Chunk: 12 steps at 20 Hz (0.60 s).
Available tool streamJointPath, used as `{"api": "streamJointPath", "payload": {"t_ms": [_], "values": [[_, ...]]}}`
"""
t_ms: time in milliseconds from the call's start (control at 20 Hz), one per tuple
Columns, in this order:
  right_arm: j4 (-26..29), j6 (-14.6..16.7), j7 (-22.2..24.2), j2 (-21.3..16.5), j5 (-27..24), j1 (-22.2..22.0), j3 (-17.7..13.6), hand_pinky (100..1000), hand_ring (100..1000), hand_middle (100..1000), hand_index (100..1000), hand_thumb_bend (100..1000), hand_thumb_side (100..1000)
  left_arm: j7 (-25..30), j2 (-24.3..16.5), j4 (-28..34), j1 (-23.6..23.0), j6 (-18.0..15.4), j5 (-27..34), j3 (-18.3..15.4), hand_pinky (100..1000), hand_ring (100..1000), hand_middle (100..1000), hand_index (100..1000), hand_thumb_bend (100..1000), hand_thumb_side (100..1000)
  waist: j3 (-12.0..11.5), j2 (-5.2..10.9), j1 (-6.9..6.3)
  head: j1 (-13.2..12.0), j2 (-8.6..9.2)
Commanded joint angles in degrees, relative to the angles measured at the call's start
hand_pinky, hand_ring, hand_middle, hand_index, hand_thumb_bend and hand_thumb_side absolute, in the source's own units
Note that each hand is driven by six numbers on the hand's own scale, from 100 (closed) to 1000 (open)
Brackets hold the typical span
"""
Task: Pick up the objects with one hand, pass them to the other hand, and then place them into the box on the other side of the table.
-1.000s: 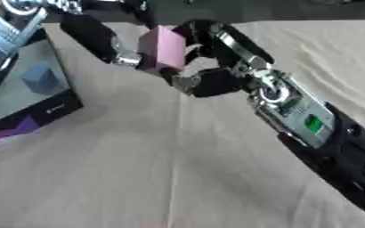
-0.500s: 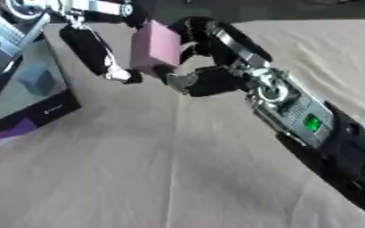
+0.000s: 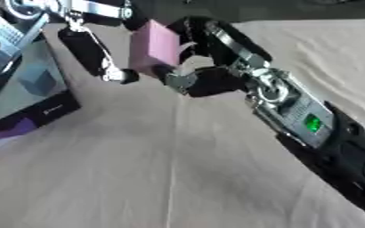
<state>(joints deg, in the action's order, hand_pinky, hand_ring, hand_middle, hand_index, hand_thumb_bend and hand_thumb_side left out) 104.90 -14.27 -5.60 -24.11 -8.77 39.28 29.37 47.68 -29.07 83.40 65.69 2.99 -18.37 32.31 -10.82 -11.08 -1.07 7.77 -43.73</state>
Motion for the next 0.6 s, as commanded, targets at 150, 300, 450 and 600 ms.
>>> {"api": "streamJointPath", "payload": {"t_ms": [150,300,450,600], "values": [[0.9,-0.1,0.4,-0.7,0.1,0.9,-0.1,617,730,476,426,236,100,-5.5,0.1,1.2,1.1,3.1,1.9,-0.6,932,847,693,739,174,501,0.0,1.03,0.53,0.0,0.55],[0.8,-0.2,0.5,-0.6,0.2,0.9,-0.1,616,730,476,426,236,100,-6.3,0.1,1.3,1.0,4.3,2.6,-0.3,932,845,689,736,147,535,0.0,0.97,0.59,0.0,0.64],[0.8,-0.1,0.5,-0.6,0.2,0.8,0.0,616,730,476,425,236,100,-6.9,0.3,1.4,1.0,5.1,3.1,-0.2,929,841,678,725,100,526,-0.1,0.91,0.72,-0.1,0.73],[0.7,-0.1,0.6,-0.5,0.3,0.8,0.0,615,729,476,424,245,100,-8.0,0.5,1.5,1.0,6.3,3.7,0.1,923,832,657,694,100,500,-0.1,0.85,0.80,-0.3,0.81]]}}
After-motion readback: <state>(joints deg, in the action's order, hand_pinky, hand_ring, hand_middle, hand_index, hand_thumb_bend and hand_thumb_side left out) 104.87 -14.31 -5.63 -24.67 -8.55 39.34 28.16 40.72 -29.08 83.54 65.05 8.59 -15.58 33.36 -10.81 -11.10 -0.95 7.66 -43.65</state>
